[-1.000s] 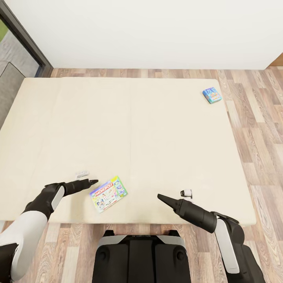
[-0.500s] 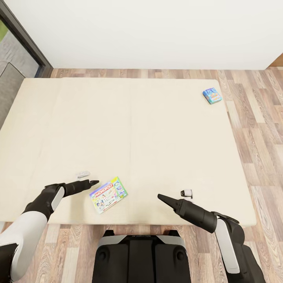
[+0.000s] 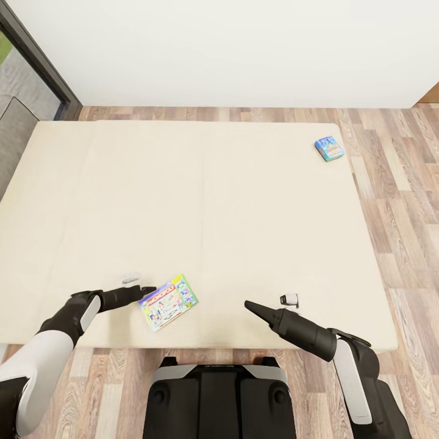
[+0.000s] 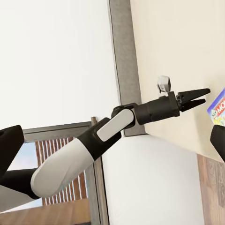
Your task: Put all the toys in the child's room - the three board games (two on the bed and one on the table), the two jigsaw puzzles on the table, and the tennis ball on the table - inside the toy box on the table in the child's room.
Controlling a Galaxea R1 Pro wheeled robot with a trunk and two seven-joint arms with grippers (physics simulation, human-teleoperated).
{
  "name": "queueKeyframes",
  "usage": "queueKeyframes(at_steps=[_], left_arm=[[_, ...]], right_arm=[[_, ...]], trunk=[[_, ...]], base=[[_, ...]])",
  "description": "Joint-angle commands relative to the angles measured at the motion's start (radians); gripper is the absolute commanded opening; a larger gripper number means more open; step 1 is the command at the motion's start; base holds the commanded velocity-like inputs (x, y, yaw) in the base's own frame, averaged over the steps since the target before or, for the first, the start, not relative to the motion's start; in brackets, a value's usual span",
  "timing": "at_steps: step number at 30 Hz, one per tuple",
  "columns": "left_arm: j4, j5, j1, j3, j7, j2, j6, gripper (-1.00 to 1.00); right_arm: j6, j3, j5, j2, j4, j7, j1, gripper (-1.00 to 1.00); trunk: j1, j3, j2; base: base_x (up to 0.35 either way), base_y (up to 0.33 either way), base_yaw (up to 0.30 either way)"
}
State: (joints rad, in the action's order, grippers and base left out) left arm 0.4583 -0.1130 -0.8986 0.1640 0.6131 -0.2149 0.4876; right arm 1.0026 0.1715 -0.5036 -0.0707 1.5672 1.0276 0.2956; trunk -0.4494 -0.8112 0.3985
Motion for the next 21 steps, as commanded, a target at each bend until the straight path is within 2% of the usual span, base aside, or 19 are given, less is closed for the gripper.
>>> queueKeyframes(at_steps=[1, 7, 21], left_arm=[[-0.001, -0.006, 0.000, 0.003, 0.002, 0.000, 0.009, 1.00], [-0.002, -0.007, 0.000, 0.003, 0.000, 0.000, 0.025, 1.00], [-0.003, -0.005, 0.000, 0.000, -0.001, 0.000, 0.031, 1.00]], right_arm=[[0.004, 0.002, 0.003, -0.001, 0.000, 0.005, 0.000, 1.00], [0.004, 0.003, 0.004, 0.000, 0.000, 0.003, 0.000, 1.00], [0.004, 0.003, 0.005, 0.000, -0.001, 0.003, 0.000, 1.00]], trunk=[[-0.001, -0.001, 0.001], [-0.001, -0.003, 0.001], [-0.001, -0.025, 0.001]], base=[[0.000, 0.000, 0.000], [0.000, 0.000, 0.000], [0.000, 0.000, 0.000]])
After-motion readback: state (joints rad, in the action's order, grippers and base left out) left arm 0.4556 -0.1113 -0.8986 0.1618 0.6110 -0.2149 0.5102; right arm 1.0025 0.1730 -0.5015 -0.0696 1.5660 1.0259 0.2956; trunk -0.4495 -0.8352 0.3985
